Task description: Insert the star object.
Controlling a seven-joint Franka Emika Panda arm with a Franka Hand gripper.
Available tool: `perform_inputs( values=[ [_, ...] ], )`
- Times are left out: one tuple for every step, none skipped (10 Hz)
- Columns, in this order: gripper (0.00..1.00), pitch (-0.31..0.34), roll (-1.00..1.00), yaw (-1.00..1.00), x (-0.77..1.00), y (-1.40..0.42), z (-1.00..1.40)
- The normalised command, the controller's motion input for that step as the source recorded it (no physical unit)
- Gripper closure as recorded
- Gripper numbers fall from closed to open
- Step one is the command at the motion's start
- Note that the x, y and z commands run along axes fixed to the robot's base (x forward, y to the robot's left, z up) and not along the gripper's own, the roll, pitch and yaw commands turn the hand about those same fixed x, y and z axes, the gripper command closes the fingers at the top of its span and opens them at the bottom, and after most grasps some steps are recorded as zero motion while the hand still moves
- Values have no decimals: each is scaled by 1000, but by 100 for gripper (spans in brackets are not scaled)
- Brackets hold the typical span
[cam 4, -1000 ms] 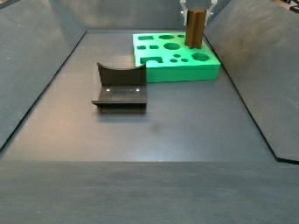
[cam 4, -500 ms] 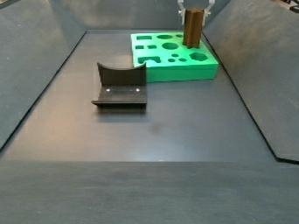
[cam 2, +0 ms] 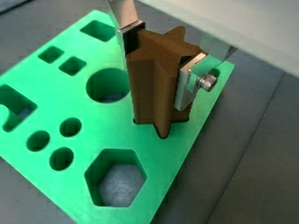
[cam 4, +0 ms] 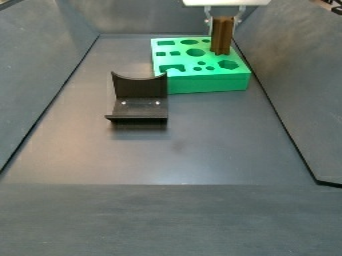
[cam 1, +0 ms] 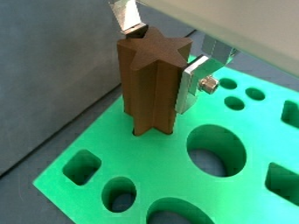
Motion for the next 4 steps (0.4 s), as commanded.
perform_inputs(
  values=[
    [100,-26,-6,-111,0,-120,-971],
    [100,-26,49,-114,0,-220,-1000],
    [100,-163,-123,0,0,0,-763],
    [100,0,0,0,6,-11,-46]
  ],
)
